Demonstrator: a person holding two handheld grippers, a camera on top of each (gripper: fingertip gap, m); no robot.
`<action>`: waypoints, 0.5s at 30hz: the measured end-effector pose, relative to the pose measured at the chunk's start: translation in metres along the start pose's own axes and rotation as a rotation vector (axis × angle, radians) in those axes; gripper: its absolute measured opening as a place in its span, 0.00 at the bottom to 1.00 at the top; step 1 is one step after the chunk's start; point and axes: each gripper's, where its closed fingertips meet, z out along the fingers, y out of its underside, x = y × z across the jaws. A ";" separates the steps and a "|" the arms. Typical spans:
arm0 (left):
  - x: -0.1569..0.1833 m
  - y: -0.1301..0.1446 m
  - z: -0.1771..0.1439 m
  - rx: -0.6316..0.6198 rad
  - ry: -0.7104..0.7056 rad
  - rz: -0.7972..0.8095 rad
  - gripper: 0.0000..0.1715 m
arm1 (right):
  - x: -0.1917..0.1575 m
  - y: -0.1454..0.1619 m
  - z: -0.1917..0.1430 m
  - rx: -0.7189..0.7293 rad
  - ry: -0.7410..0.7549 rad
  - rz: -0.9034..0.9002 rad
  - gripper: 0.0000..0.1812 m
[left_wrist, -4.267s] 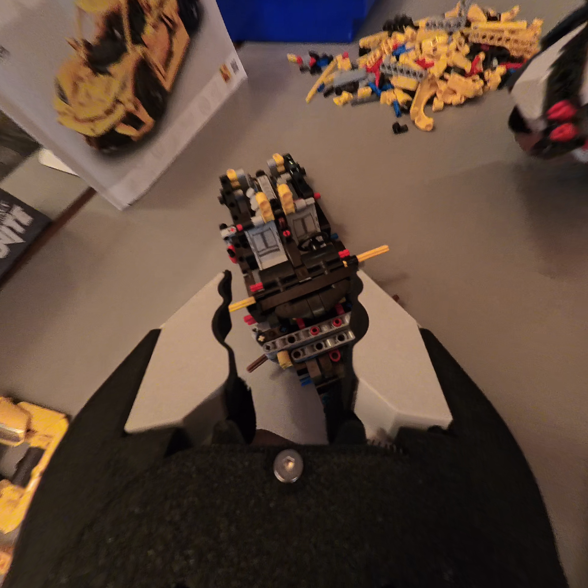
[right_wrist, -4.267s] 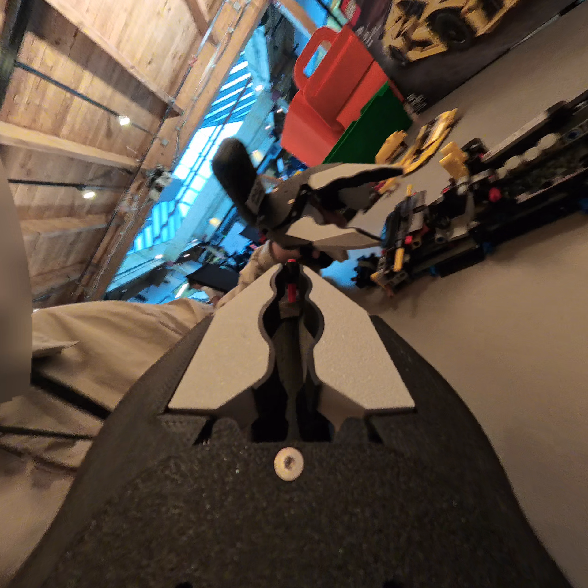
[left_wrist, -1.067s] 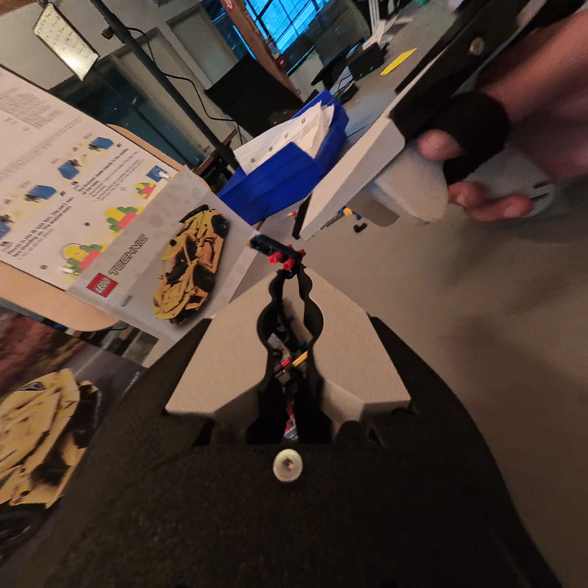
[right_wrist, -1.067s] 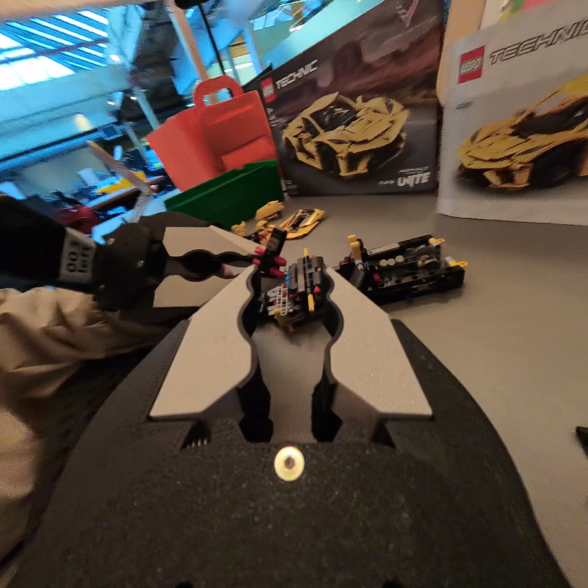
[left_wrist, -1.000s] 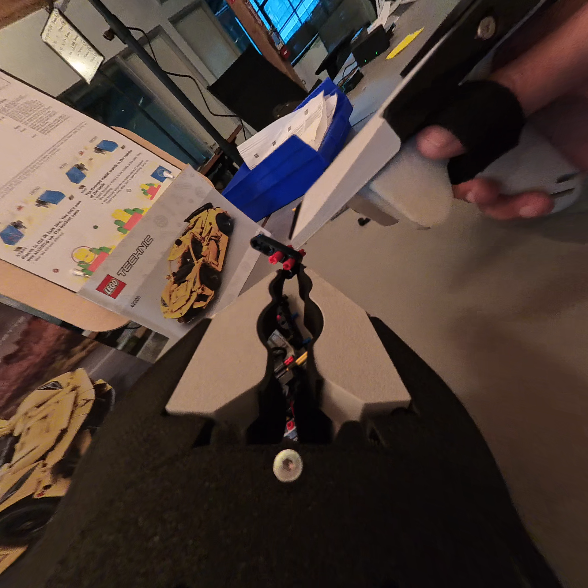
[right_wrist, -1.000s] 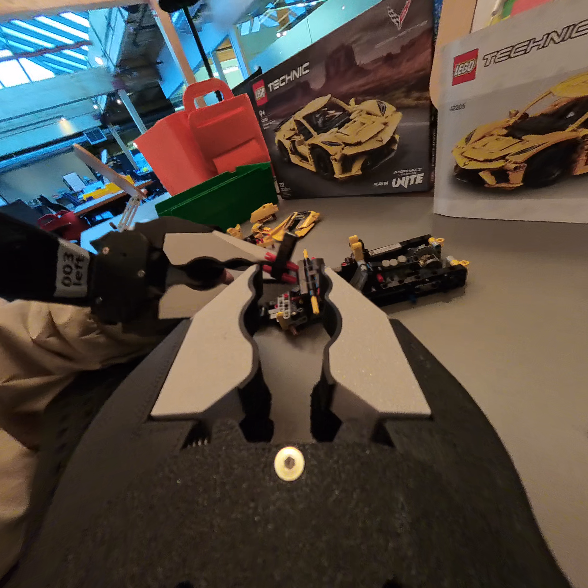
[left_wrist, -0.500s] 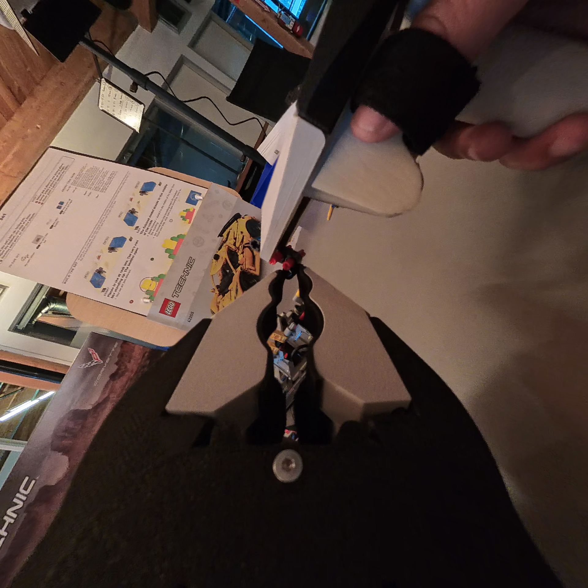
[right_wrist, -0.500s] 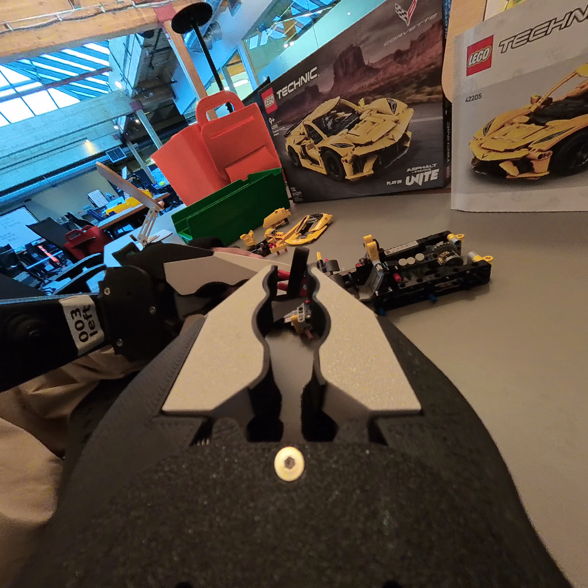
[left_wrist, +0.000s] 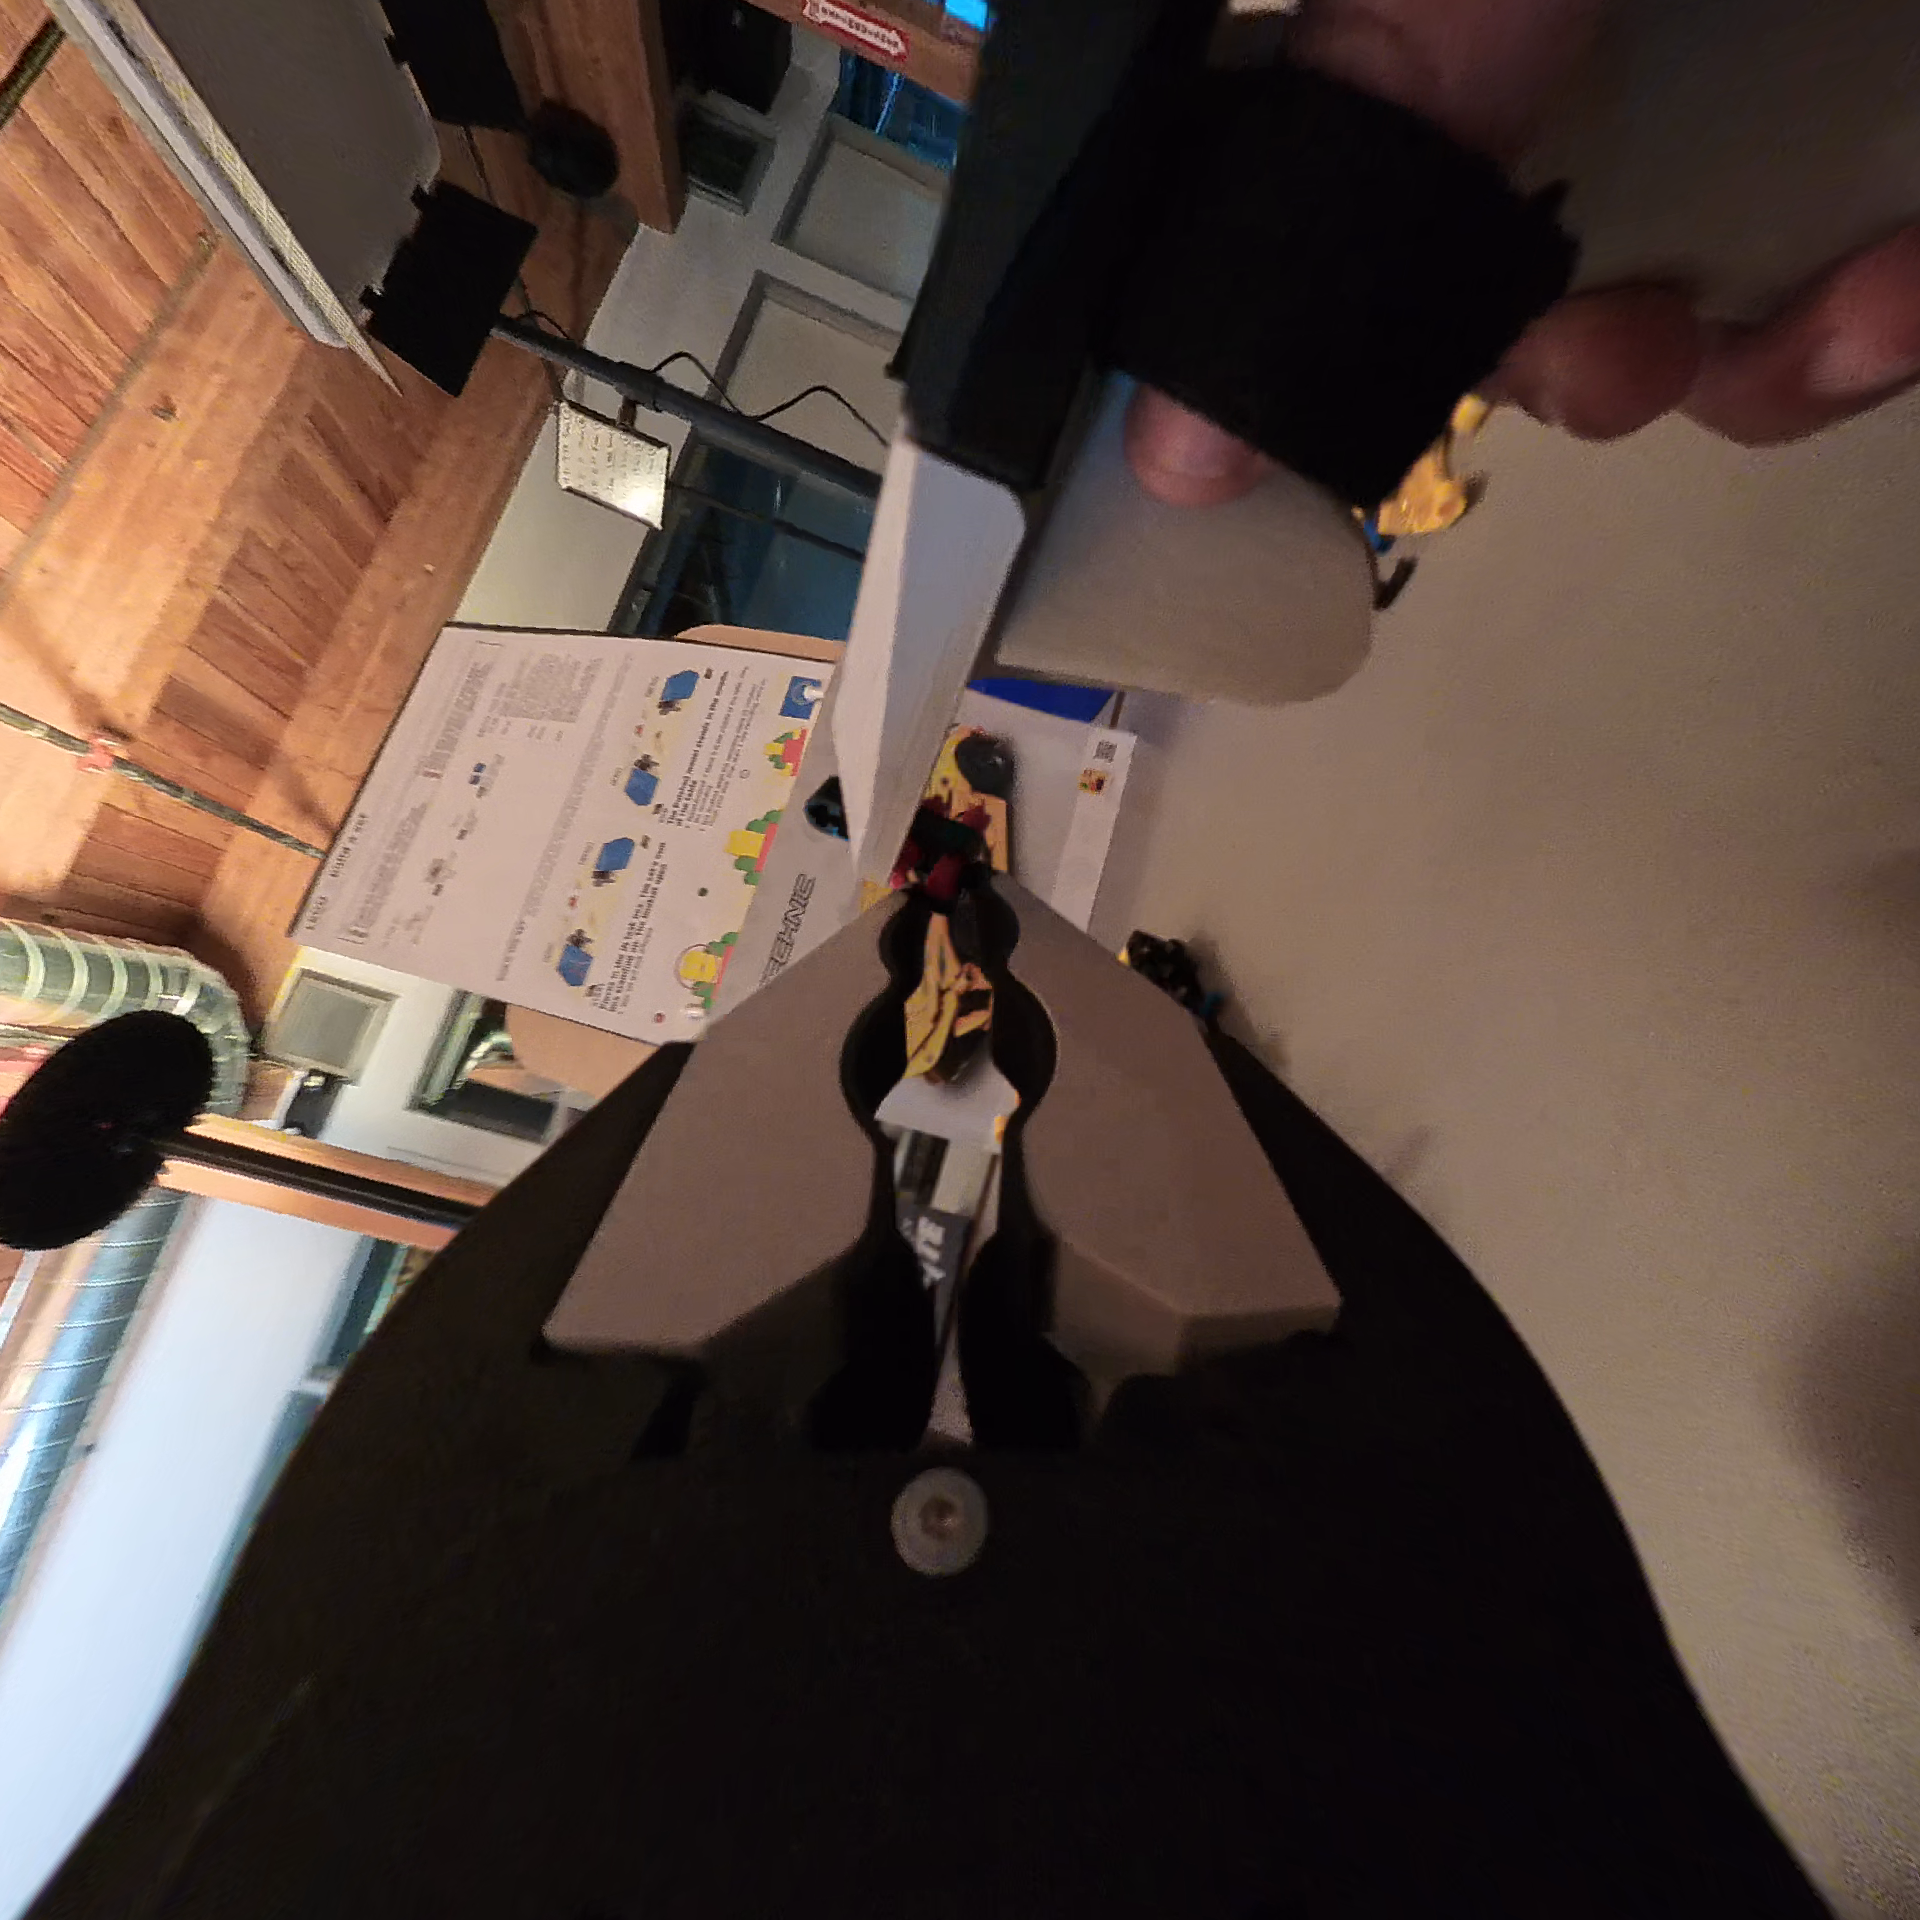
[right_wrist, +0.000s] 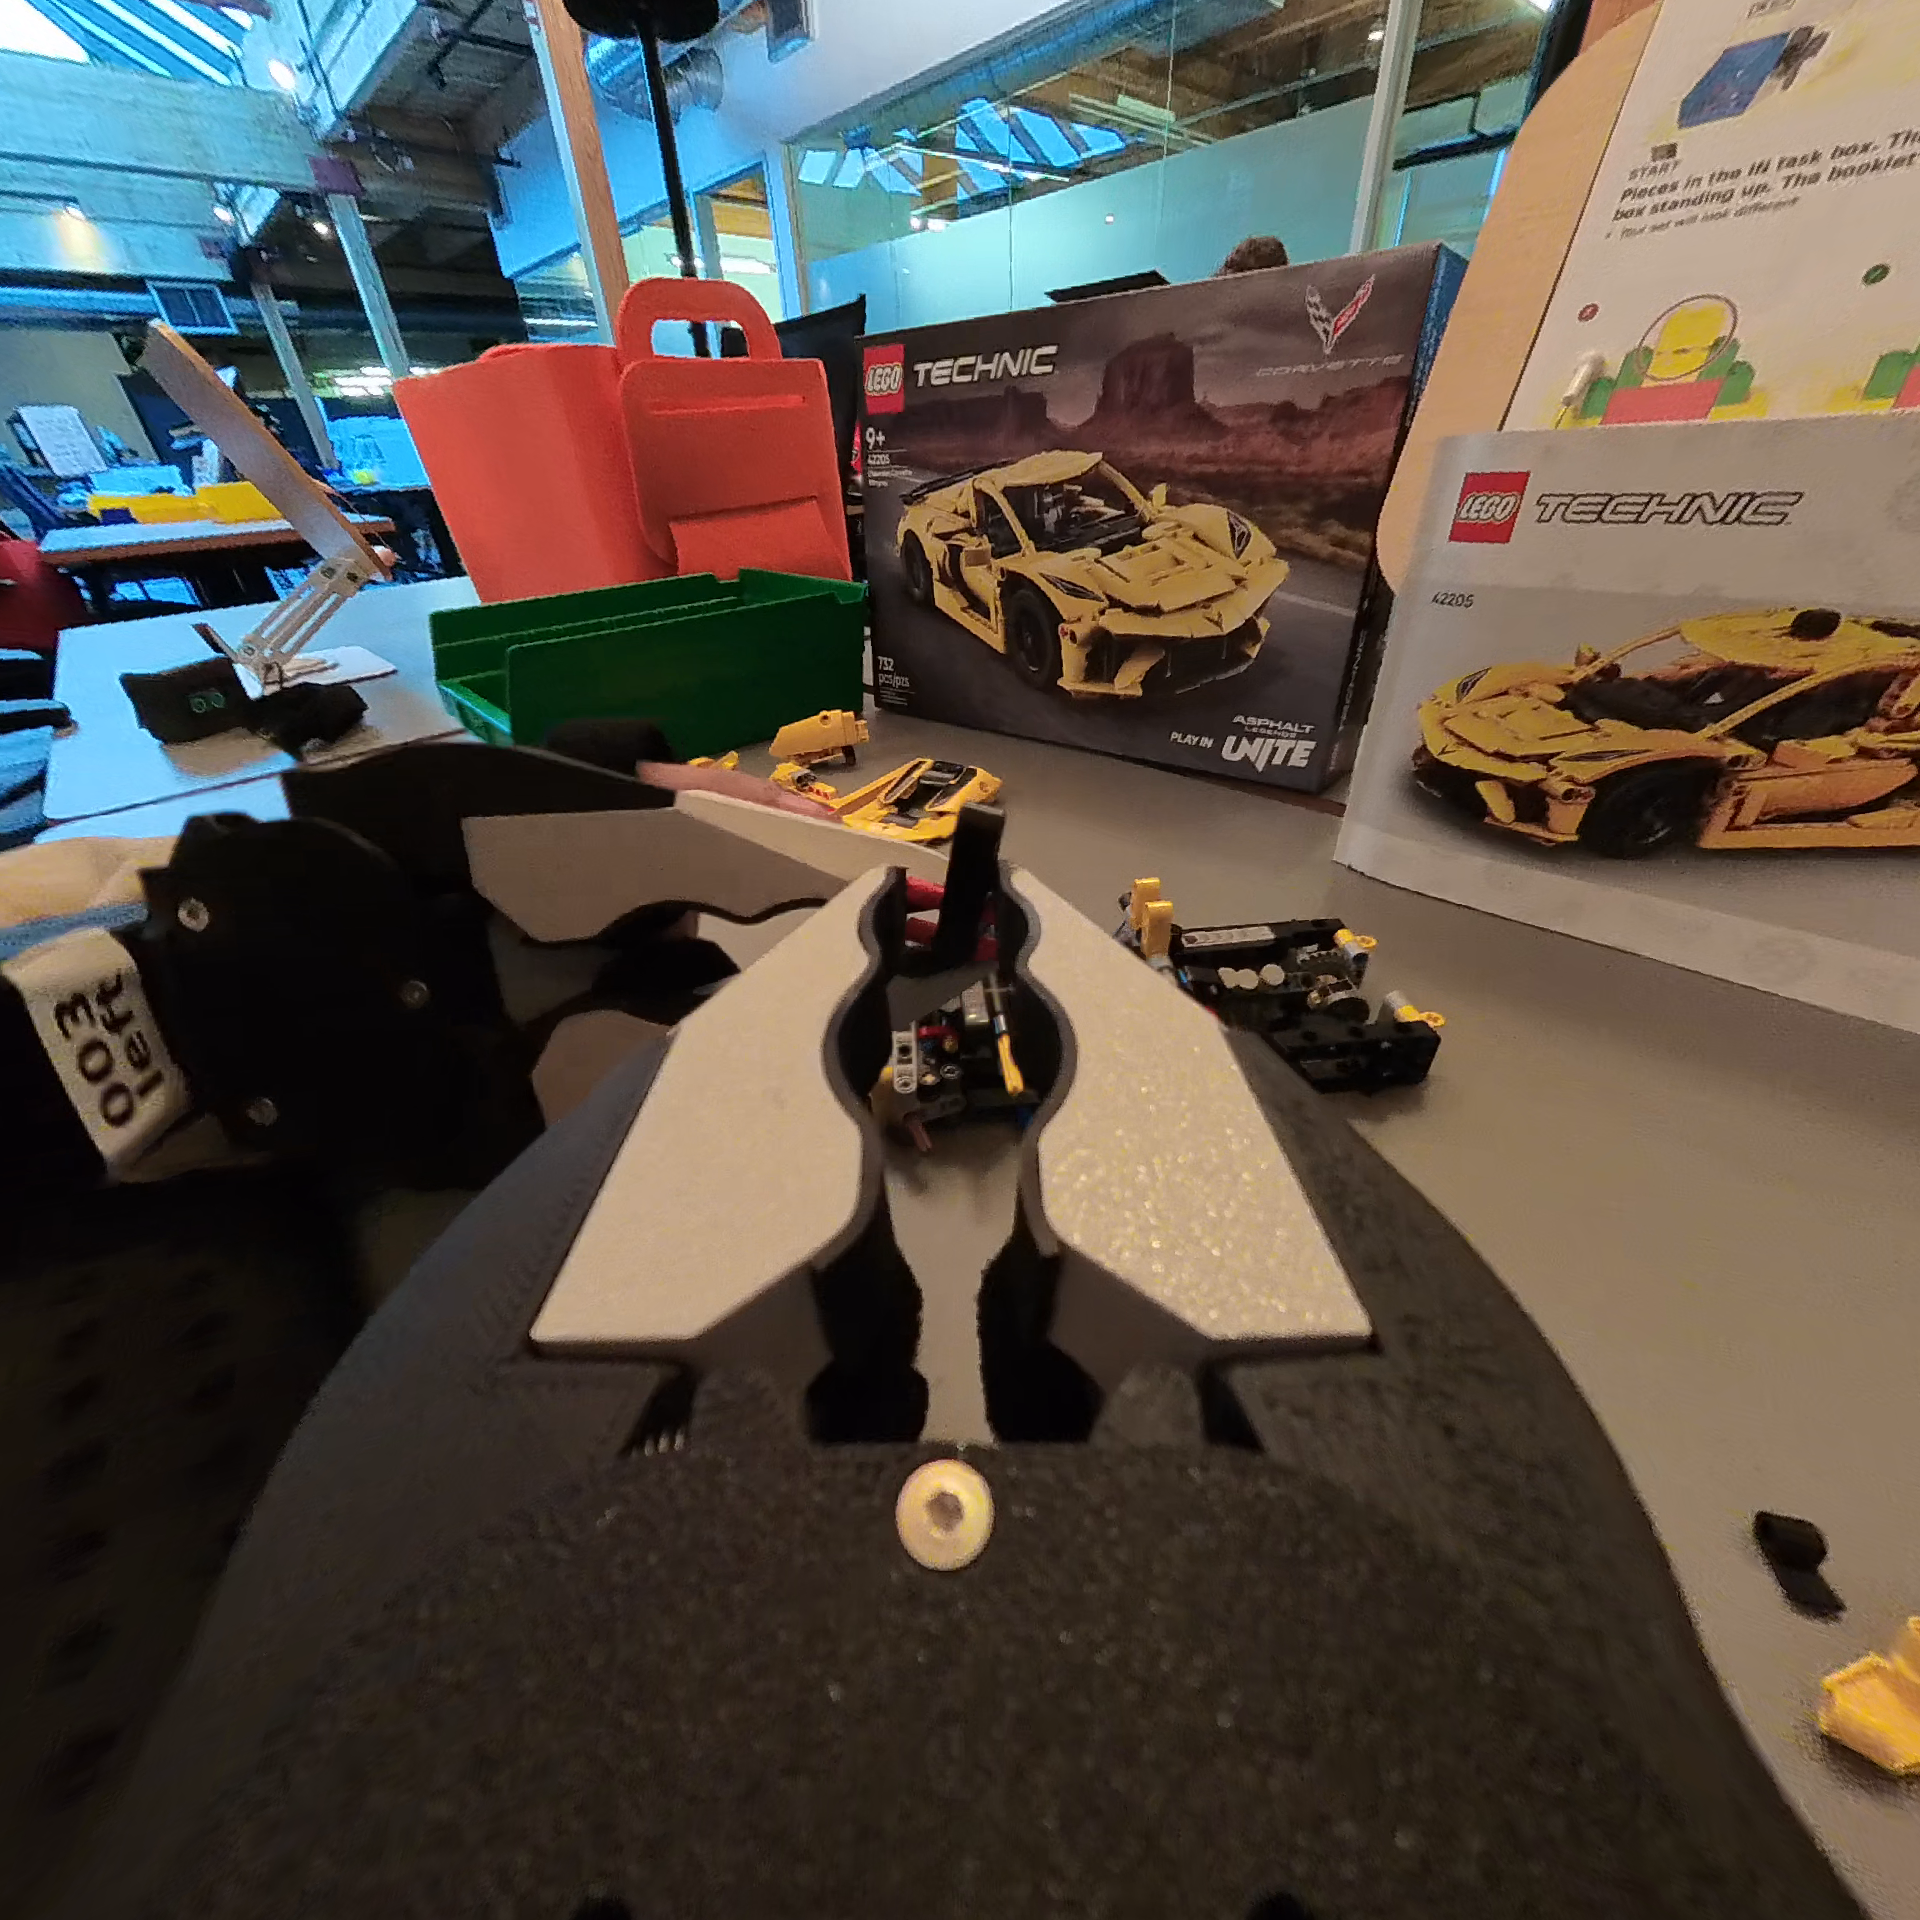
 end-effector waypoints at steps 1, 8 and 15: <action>0.001 0.001 0.001 -0.016 -0.007 0.030 0.05 | 0.001 0.000 0.000 0.001 -0.007 0.024 0.08; 0.007 0.002 0.003 -0.064 0.004 0.095 0.04 | 0.006 0.007 0.000 -0.027 -0.023 0.129 0.06; 0.012 0.006 0.003 -0.080 0.048 0.062 0.04 | 0.007 0.014 0.003 -0.060 -0.028 0.103 0.10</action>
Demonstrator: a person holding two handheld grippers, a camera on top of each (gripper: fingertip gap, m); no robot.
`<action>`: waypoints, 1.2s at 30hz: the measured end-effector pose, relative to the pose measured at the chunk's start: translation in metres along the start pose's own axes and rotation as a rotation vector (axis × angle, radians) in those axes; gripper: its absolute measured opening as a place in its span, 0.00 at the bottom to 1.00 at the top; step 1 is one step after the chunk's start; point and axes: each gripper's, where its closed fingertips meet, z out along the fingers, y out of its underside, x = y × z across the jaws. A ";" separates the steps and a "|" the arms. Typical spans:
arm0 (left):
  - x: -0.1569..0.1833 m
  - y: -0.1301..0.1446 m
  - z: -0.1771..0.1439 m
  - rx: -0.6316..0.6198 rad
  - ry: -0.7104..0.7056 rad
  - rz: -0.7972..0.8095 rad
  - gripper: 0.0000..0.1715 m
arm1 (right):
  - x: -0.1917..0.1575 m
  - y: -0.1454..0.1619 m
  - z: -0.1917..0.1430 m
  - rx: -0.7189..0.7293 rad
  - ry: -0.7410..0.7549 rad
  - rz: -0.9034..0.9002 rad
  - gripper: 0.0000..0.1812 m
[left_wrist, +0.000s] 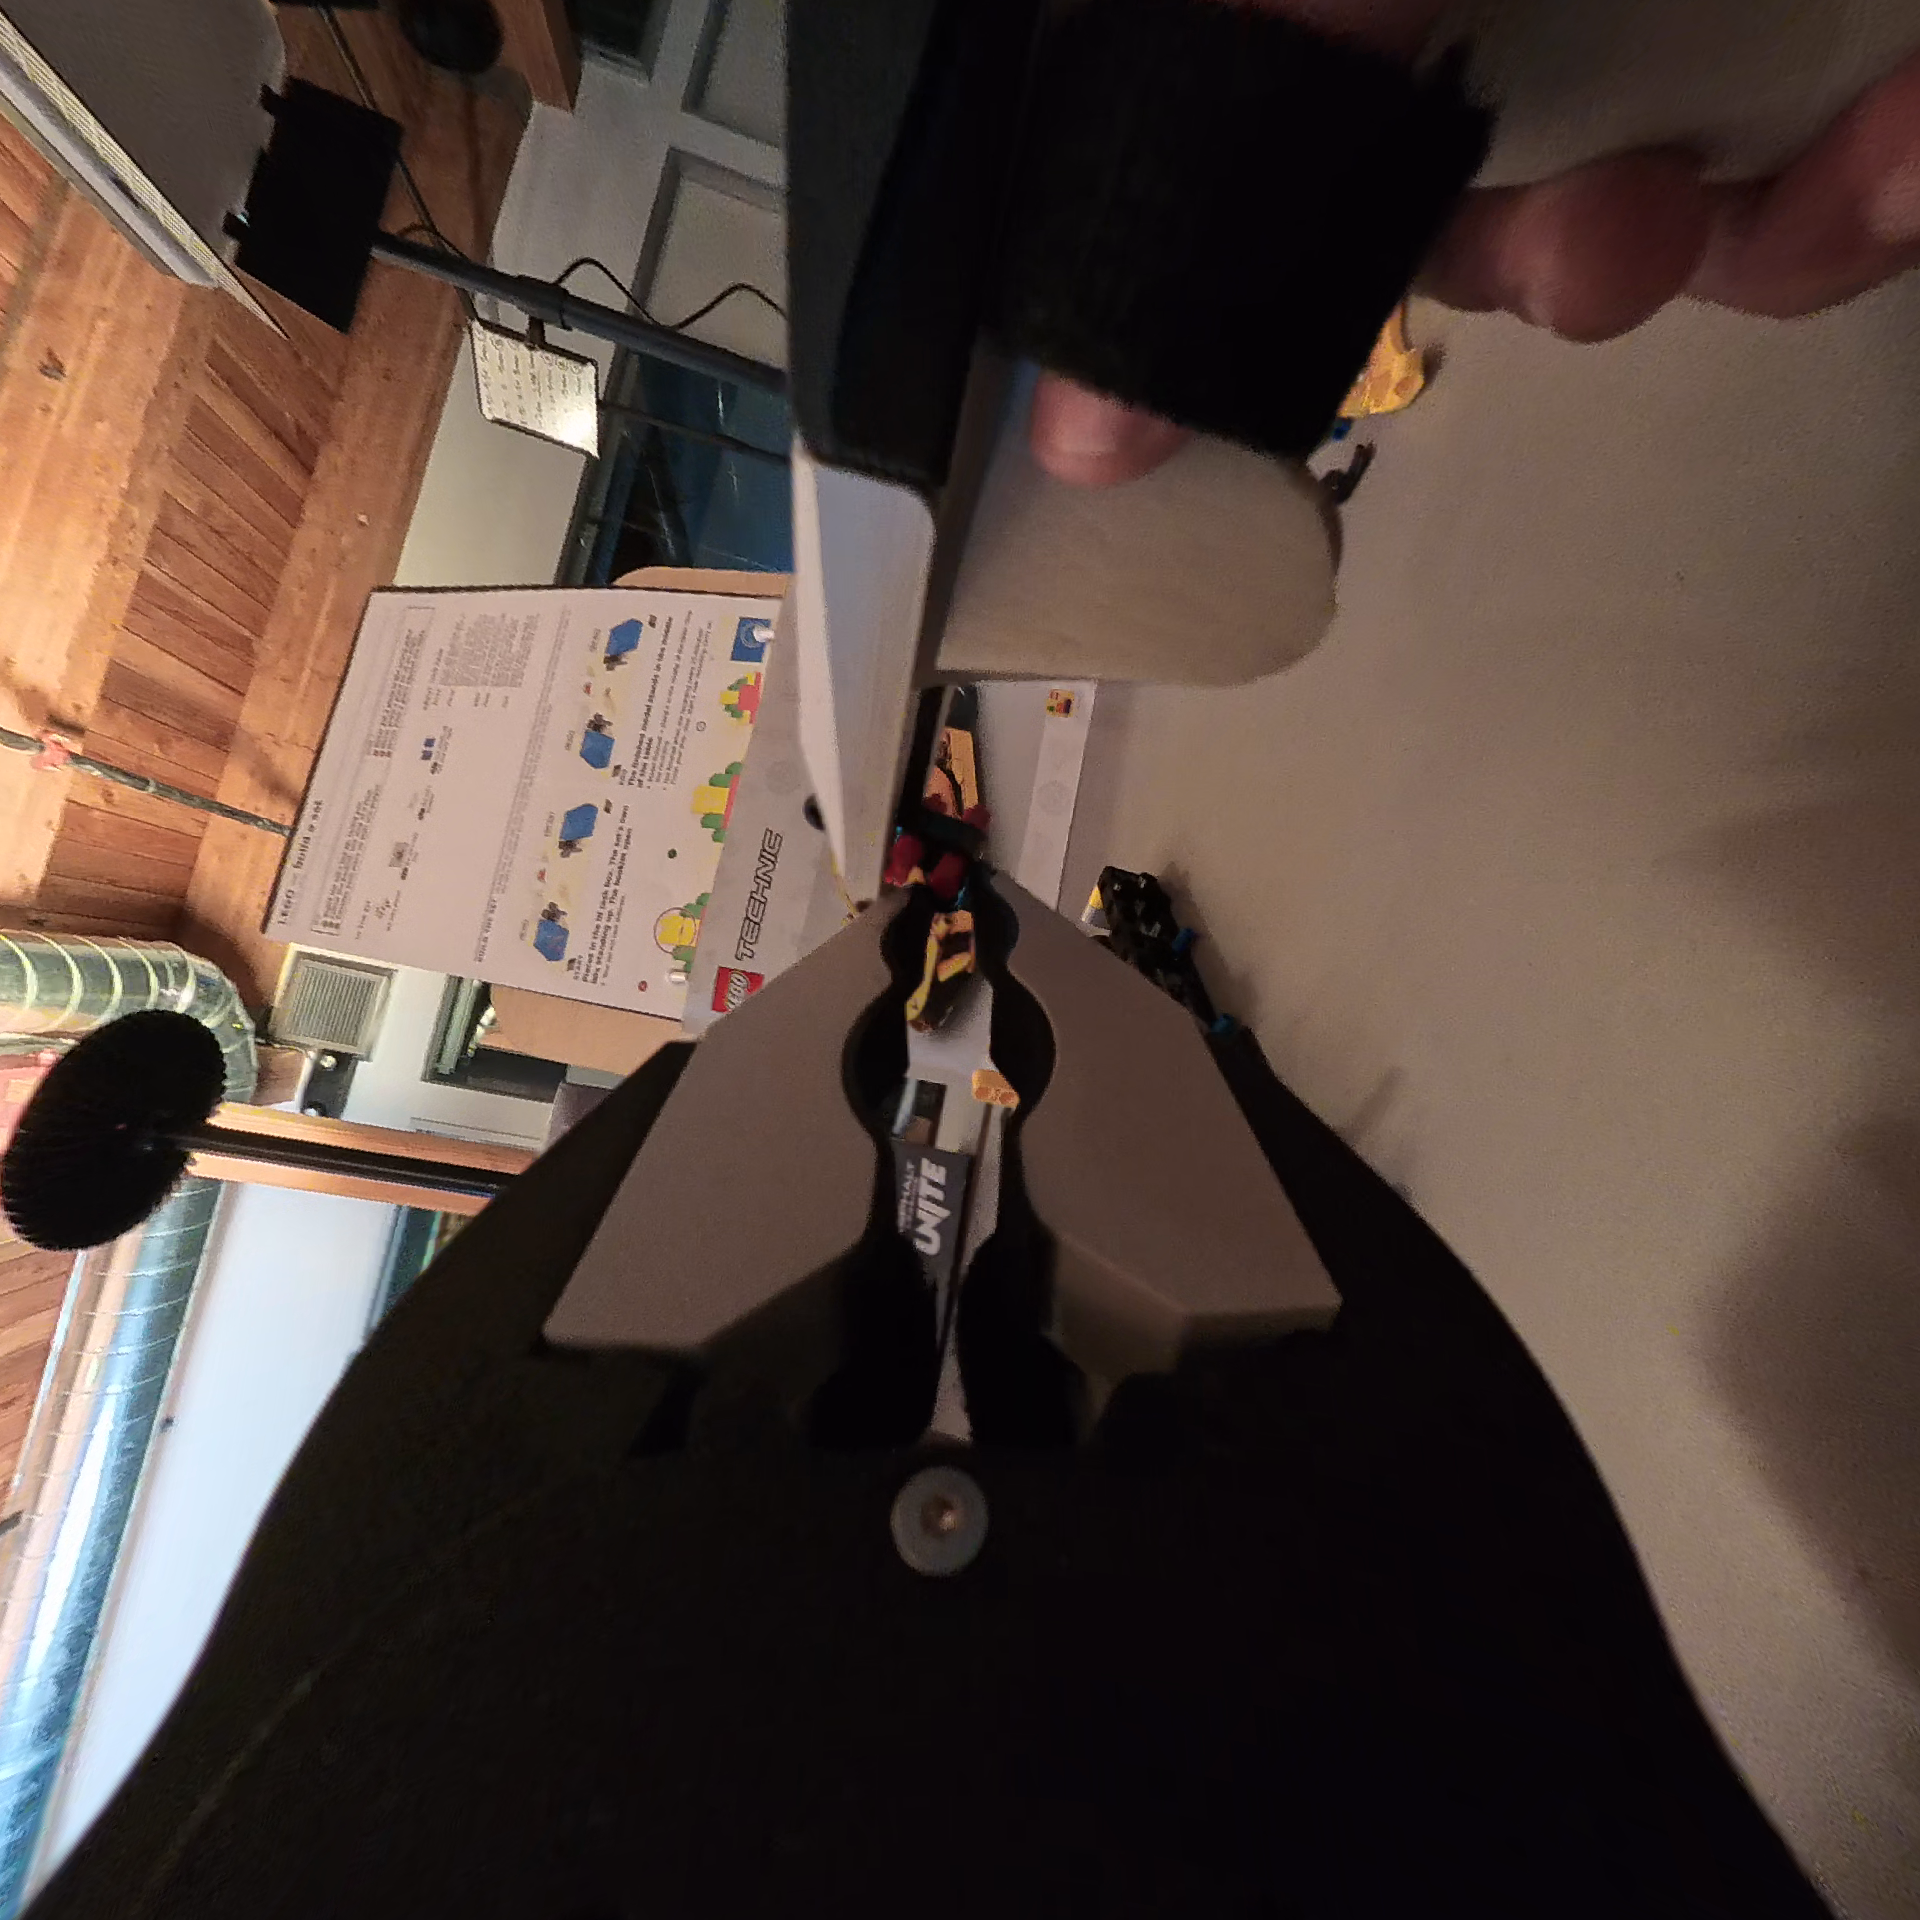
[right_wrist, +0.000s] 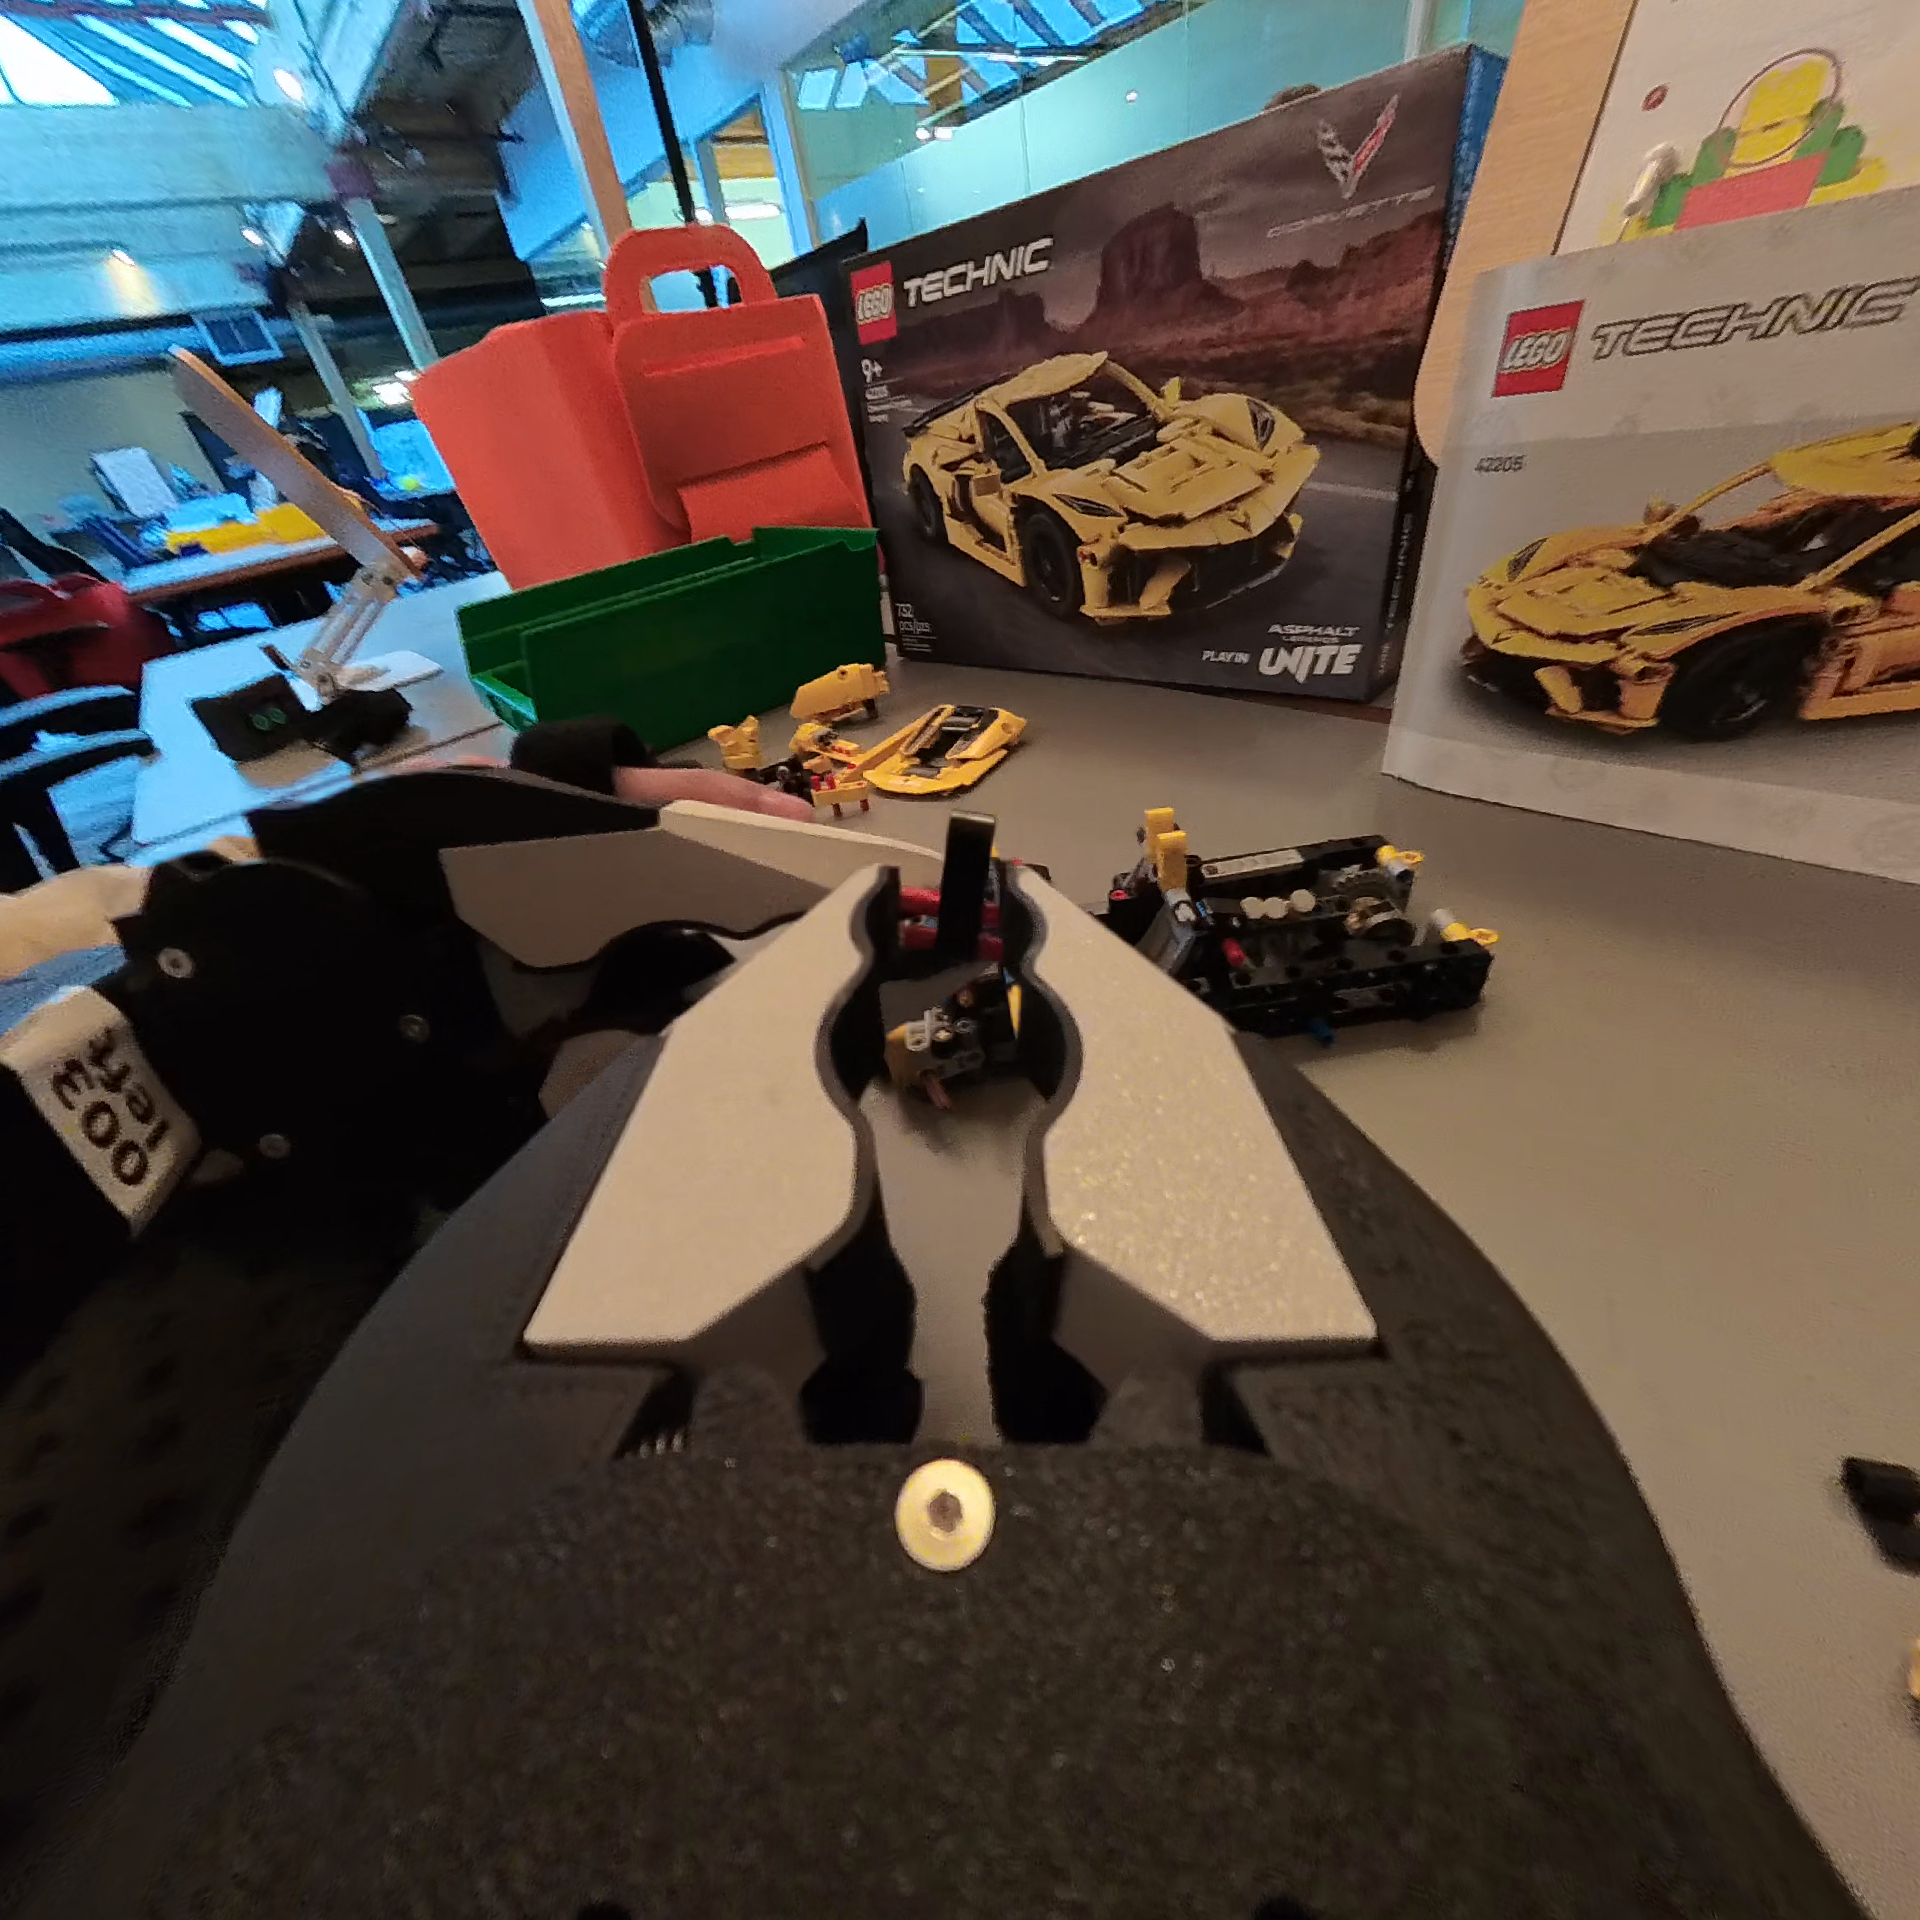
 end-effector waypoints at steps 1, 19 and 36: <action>0.000 -0.001 -0.001 0.004 -0.005 0.008 0.04 | -0.001 -0.001 0.000 0.006 -0.005 -0.028 0.10; -0.013 -0.010 -0.008 0.020 -0.042 -0.051 0.04 | -0.011 -0.012 -0.009 0.077 -0.110 0.020 0.07; 0.001 -0.012 -0.009 0.028 0.023 0.000 0.04 | -0.009 0.000 -0.013 0.022 -0.135 -0.066 0.08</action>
